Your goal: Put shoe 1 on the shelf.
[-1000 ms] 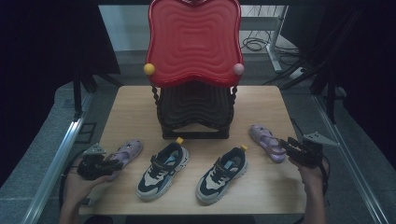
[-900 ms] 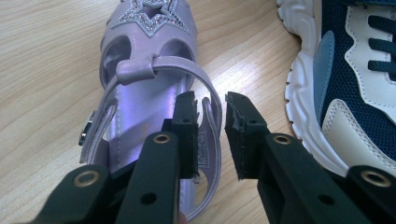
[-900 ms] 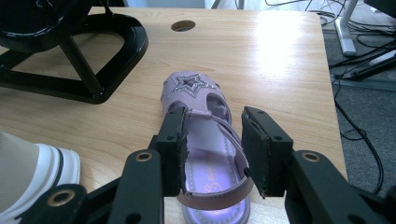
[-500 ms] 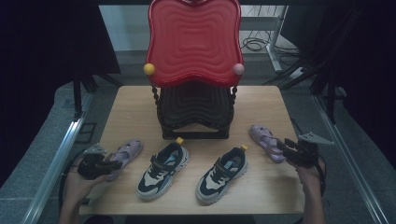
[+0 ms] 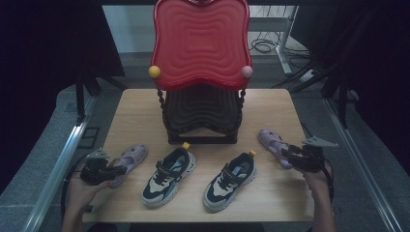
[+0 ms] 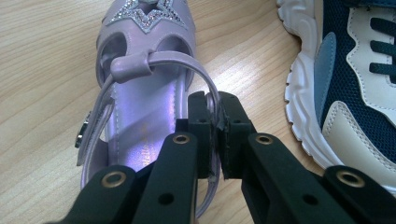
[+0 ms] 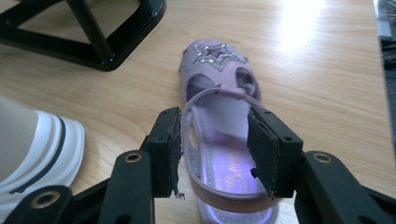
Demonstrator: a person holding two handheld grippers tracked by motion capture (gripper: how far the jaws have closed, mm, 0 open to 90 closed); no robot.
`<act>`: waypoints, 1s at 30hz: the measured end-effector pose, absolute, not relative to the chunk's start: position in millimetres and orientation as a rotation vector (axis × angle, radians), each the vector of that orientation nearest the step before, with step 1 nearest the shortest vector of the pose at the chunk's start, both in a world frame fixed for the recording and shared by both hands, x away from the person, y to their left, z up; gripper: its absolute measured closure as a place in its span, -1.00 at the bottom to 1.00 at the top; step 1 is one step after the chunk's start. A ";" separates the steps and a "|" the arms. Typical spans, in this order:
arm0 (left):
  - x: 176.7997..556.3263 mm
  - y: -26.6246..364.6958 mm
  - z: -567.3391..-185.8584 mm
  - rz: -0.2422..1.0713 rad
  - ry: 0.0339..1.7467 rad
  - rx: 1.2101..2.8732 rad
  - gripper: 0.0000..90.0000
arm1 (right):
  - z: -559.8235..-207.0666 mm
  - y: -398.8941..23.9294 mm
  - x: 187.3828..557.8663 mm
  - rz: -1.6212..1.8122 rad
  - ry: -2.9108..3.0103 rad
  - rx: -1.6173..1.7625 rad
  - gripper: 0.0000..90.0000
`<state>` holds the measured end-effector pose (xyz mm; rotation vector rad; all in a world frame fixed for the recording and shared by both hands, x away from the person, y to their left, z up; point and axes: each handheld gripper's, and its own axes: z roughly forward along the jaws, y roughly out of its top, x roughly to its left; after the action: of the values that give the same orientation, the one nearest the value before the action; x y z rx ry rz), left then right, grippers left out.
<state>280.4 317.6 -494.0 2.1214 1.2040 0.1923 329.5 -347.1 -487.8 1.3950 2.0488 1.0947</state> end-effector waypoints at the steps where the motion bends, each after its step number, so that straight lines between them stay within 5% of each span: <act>1: 280.4 317.6 -494.1 0.192 1.204 2.121 0.89 | -488.8 -345.8 330.4 1.091 2.061 1.388 0.21; 11: 281.2 317.2 -495.0 0.182 1.200 2.117 0.89 | -498.6 -332.6 344.9 1.005 2.132 1.364 0.25; 23: 281.4 317.2 -495.2 0.177 1.202 2.119 0.89 | -501.3 -326.0 356.5 0.996 2.206 1.339 0.78; 30: 281.4 318.1 -495.2 0.174 1.203 2.113 0.89 | -502.2 -326.4 356.4 1.001 2.223 1.346 0.83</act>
<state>281.4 318.1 -495.2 2.1127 1.2026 0.1743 356.4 -326.4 -502.2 1.3464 2.2228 1.0015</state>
